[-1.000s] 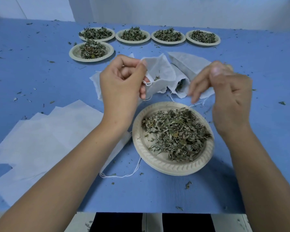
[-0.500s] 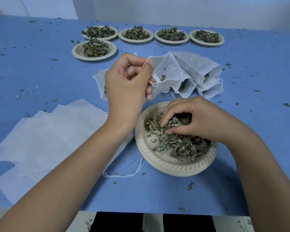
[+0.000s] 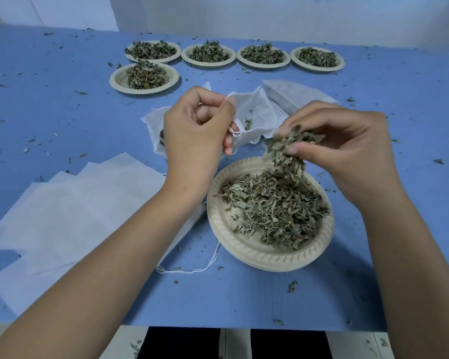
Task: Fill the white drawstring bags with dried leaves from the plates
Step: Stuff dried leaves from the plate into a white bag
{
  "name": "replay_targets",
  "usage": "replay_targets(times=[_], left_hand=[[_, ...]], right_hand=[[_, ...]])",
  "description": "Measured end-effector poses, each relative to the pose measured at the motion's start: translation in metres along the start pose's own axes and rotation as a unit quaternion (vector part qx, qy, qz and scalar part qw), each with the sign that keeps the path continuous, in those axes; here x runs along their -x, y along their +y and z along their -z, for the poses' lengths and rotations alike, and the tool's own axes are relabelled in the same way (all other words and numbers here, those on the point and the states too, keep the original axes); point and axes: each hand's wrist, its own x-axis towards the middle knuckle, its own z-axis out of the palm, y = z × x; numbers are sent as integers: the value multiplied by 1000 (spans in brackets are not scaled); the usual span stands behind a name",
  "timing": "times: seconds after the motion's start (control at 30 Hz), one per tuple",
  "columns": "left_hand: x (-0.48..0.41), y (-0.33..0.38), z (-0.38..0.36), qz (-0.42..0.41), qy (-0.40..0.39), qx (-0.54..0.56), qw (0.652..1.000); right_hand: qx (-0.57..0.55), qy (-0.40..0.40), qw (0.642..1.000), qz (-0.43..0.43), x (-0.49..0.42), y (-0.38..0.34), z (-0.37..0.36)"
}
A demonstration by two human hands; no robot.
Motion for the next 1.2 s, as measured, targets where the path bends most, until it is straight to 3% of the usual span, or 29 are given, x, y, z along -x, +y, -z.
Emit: replay_targets(times=[0.17, 0.33, 0.63, 0.77, 0.97, 1.1, 1.2], left_hand=[[5, -5, -4, 12, -68, -36, 997], [11, -8, -11, 48, -113, -23, 992], [11, -5, -11, 61, -83, 37, 994], [12, -2, -9, 46, -84, 46, 994], [17, -3, -12, 11, -98, -3, 995], [13, -3, -9, 8, -78, -13, 997], [10, -3, -8, 14, -66, -17, 998]], right_hand=[[-174, 148, 973, -25, -2, 2, -9], [-115, 200, 972, -46, 0, 7, -22], [181, 160, 969, 54, 8, 8, -30], [253, 155, 954, 39, 8, 10, -30], [348, 64, 933, 72, 6, 13, -28], [303, 20, 952, 28, 6, 11, -25], [211, 46, 976, -5, 6, 10, -24]])
